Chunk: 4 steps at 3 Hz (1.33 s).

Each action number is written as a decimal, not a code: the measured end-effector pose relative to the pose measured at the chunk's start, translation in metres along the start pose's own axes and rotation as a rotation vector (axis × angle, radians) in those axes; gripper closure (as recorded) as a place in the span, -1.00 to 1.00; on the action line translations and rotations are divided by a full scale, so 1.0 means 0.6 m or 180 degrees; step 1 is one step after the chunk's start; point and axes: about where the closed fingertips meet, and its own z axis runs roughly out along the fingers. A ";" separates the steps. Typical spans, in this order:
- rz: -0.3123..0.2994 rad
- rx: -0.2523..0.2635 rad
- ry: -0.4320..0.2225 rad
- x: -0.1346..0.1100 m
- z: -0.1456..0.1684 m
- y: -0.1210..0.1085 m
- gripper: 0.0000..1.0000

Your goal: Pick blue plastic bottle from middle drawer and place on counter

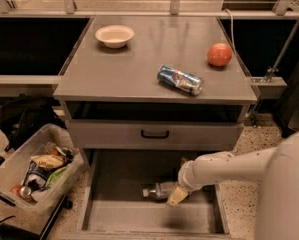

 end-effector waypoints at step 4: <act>0.0249 -0.0172 0.0096 0.075 0.084 -0.011 -1.00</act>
Offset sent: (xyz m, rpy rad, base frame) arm 0.0166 -0.0114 0.0049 -0.0395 -0.0402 -0.0703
